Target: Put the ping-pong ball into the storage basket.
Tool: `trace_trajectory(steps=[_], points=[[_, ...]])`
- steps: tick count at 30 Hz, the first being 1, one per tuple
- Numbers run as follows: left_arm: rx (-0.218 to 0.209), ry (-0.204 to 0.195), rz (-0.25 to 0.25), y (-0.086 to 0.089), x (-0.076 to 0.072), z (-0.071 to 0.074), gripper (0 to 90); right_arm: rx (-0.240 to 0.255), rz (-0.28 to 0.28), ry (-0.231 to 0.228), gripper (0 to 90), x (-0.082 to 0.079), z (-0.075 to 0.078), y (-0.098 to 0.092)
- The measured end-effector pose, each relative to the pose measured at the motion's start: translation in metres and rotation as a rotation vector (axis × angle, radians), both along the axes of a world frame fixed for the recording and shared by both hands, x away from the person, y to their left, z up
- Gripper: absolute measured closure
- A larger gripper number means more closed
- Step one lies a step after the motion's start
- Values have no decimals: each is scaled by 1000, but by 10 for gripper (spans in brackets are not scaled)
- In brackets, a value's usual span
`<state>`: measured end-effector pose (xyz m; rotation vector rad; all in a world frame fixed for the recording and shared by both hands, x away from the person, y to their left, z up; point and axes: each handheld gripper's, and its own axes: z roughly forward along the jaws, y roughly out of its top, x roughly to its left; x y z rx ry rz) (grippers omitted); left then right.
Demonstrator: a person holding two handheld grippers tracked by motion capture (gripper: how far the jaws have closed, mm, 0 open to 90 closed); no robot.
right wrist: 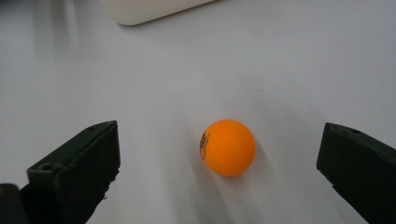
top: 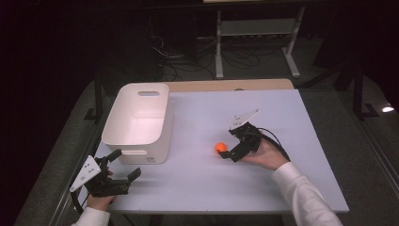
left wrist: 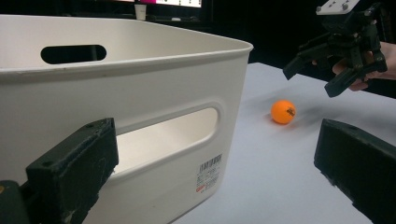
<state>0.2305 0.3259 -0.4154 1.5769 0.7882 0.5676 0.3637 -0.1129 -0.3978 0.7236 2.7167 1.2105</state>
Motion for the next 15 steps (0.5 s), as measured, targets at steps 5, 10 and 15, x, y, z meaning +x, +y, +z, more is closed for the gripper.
trace_trajectory(steps=[5,10,15], points=[[1,1,0,0,0,0,0,-20,20,-27,0,3,-3,4],[4,0,-1,0,0,0,0,-33,23,-22,0,4,-5,9],[4,2,0,0,0,0,0,-50,41,-22,0,4,-9,13]])
